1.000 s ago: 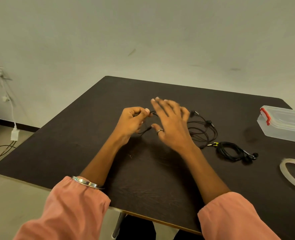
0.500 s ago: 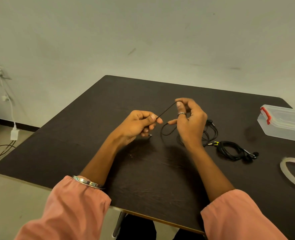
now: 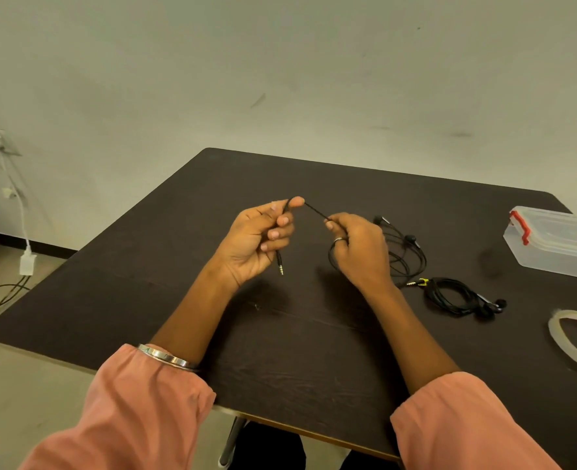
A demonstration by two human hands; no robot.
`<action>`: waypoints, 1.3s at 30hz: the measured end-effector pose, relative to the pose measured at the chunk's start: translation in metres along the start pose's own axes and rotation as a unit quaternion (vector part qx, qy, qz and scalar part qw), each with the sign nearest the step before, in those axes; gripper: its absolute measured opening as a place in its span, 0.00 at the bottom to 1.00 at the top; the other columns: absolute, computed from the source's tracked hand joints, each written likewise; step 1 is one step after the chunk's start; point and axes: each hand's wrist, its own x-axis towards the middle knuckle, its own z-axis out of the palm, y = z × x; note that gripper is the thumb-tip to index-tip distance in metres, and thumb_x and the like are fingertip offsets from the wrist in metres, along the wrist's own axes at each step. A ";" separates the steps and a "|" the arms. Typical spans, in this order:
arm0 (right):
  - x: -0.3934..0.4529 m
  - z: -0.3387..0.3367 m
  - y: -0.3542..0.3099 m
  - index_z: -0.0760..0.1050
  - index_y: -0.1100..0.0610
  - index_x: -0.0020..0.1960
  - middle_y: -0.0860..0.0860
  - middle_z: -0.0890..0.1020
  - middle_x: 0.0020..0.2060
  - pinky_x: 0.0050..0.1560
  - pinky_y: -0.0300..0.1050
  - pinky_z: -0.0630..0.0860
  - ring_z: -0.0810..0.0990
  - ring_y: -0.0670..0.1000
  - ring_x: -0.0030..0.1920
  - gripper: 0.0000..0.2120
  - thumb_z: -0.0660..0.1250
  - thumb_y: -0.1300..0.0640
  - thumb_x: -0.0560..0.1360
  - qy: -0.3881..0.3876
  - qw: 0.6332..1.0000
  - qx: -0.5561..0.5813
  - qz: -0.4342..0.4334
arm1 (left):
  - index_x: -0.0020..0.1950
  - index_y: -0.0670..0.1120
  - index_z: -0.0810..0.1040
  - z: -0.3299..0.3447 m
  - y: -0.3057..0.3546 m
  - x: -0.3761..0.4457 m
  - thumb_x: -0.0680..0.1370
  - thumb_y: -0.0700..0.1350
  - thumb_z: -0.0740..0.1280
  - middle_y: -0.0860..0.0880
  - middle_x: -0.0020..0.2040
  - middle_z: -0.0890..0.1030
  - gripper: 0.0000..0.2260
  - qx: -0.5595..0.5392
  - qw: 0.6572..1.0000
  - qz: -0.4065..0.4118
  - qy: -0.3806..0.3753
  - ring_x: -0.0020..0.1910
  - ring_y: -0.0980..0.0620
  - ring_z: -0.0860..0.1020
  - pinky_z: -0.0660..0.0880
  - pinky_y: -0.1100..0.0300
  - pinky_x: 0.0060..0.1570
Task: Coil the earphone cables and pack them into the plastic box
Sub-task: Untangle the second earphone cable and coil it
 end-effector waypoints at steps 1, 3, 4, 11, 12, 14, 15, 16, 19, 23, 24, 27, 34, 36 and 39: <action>-0.001 0.000 -0.003 0.79 0.56 0.53 0.52 0.82 0.44 0.41 0.51 0.76 0.79 0.55 0.44 0.10 0.59 0.56 0.80 -0.017 1.000 -0.007 -0.007 | 0.60 0.35 0.73 -0.001 0.002 0.001 0.81 0.36 0.51 0.50 0.34 0.73 0.14 -0.018 1.000 0.015 0.009 0.25 0.60 0.67 0.62 0.72 0.19; -0.003 0.000 -0.008 0.78 0.55 0.54 0.51 0.82 0.45 0.41 0.51 0.77 0.79 0.54 0.45 0.11 0.59 0.54 0.81 -0.048 0.998 -0.016 -0.028 | 0.63 0.34 0.71 -0.003 0.004 0.001 0.81 0.34 0.52 0.49 0.39 0.77 0.14 -0.043 0.998 0.037 0.018 0.29 0.59 0.71 0.66 0.71 0.21; -0.004 0.000 -0.011 0.78 0.55 0.55 0.51 0.82 0.46 0.42 0.52 0.77 0.79 0.54 0.46 0.11 0.58 0.53 0.81 -0.069 0.997 -0.018 -0.039 | 0.64 0.33 0.71 -0.003 0.004 0.000 0.80 0.34 0.54 0.48 0.41 0.79 0.14 -0.045 0.998 0.046 0.024 0.31 0.59 0.73 0.68 0.71 0.24; -0.008 0.003 -0.026 0.75 0.55 0.57 0.51 0.81 0.47 0.43 0.55 0.77 0.79 0.55 0.47 0.11 0.58 0.53 0.80 -0.182 0.974 -0.045 -0.128 | 0.66 0.33 0.68 -0.001 -0.004 0.003 0.79 0.29 0.56 0.38 0.55 0.82 0.15 0.014 0.993 0.077 0.091 0.52 0.46 0.83 0.80 0.63 0.46; -0.008 0.004 -0.026 0.75 0.55 0.56 0.51 0.81 0.47 0.43 0.55 0.78 0.79 0.55 0.47 0.10 0.58 0.53 0.80 -0.188 0.971 -0.049 -0.140 | 0.67 0.33 0.67 -0.001 -0.006 0.004 0.79 0.28 0.55 0.37 0.56 0.81 0.16 0.019 0.992 0.080 0.099 0.54 0.44 0.82 0.80 0.60 0.49; -0.008 0.004 -0.027 0.75 0.55 0.55 0.51 0.81 0.46 0.43 0.55 0.78 0.79 0.55 0.46 0.10 0.58 0.53 0.80 -0.202 0.963 -0.066 -0.163 | 0.67 0.34 0.66 -0.002 -0.007 0.006 0.79 0.27 0.54 0.35 0.59 0.79 0.17 0.039 0.989 0.088 0.116 0.56 0.43 0.81 0.80 0.57 0.53; -0.007 0.003 -0.026 0.75 0.55 0.55 0.51 0.81 0.46 0.43 0.54 0.78 0.79 0.54 0.46 0.10 0.58 0.53 0.80 -0.210 0.960 -0.072 -0.173 | 0.68 0.35 0.65 -0.003 -0.007 0.007 0.79 0.27 0.54 0.35 0.60 0.78 0.17 0.056 0.986 0.090 0.125 0.57 0.43 0.81 0.79 0.56 0.54; -0.007 0.002 -0.026 0.76 0.55 0.54 0.51 0.82 0.45 0.43 0.53 0.77 0.79 0.54 0.45 0.10 0.58 0.53 0.80 -0.215 0.958 -0.068 -0.179 | 0.69 0.35 0.64 -0.004 -0.007 0.007 0.79 0.27 0.54 0.35 0.61 0.78 0.18 0.079 0.984 0.090 0.134 0.57 0.44 0.80 0.79 0.55 0.55; -0.006 -0.002 -0.025 0.80 0.55 0.49 0.49 0.81 0.35 0.38 0.49 0.76 0.78 0.49 0.35 0.09 0.63 0.51 0.78 -0.203 0.966 0.021 -0.161 | 0.70 0.37 0.63 -0.008 -0.010 0.008 0.79 0.27 0.54 0.36 0.60 0.78 0.20 0.159 0.974 0.081 0.138 0.57 0.45 0.81 0.79 0.55 0.55; -0.004 -0.014 -0.024 0.83 0.56 0.45 0.41 0.76 0.26 0.32 0.32 0.67 0.73 0.43 0.27 0.04 0.71 0.56 0.74 -0.141 0.975 0.146 -0.093 | 0.74 0.39 0.59 -0.006 -0.017 0.008 0.79 0.27 0.57 0.42 0.57 0.80 0.24 0.268 0.958 0.046 0.087 0.54 0.50 0.82 0.79 0.56 0.55; -0.002 -0.018 -0.023 0.84 0.57 0.43 0.42 0.76 0.26 0.31 0.31 0.65 0.72 0.42 0.27 0.04 0.71 0.56 0.74 -0.125 0.975 0.169 -0.069 | 0.75 0.38 0.56 -0.003 -0.019 0.008 0.78 0.28 0.59 0.46 0.55 0.81 0.27 0.293 0.953 0.031 0.076 0.52 0.53 0.82 0.79 0.58 0.54; 0.002 -0.024 -0.015 0.82 0.58 0.40 0.51 0.78 0.27 0.29 0.40 0.67 0.70 0.42 0.27 0.08 0.71 0.55 0.74 -0.090 0.969 0.228 -0.009 | 0.76 0.37 0.57 0.002 -0.023 0.005 0.78 0.27 0.58 0.49 0.50 0.82 0.26 0.319 0.947 -0.003 0.027 0.50 0.53 0.83 0.79 0.60 0.52; 0.009 -0.031 -0.009 0.81 0.59 0.38 0.53 0.75 0.26 0.30 0.42 0.67 0.69 0.46 0.28 0.11 0.72 0.52 0.73 -0.014 0.946 0.315 0.080 | 0.71 0.42 0.65 0.011 -0.018 -0.006 0.79 0.28 0.56 0.38 0.59 0.79 0.21 0.294 0.945 -0.082 -0.120 0.58 0.45 0.80 0.78 0.57 0.55; 0.011 -0.031 -0.008 0.80 0.61 0.38 0.52 0.73 0.25 0.28 0.41 0.65 0.68 0.47 0.26 0.12 0.72 0.53 0.73 0.009 0.937 0.334 0.098 | 0.70 0.44 0.65 0.010 -0.019 -0.008 0.79 0.28 0.56 0.37 0.59 0.79 0.21 0.271 0.945 -0.102 -0.153 0.58 0.43 0.80 0.78 0.56 0.55; 0.011 -0.030 -0.006 0.79 0.63 0.39 0.55 0.72 0.25 0.25 0.39 0.65 0.67 0.48 0.23 0.11 0.71 0.55 0.74 0.029 0.924 0.361 0.124 | 0.71 0.43 0.65 0.009 -0.020 -0.008 0.79 0.29 0.57 0.38 0.58 0.80 0.22 0.251 0.940 -0.122 -0.195 0.57 0.42 0.80 0.79 0.57 0.52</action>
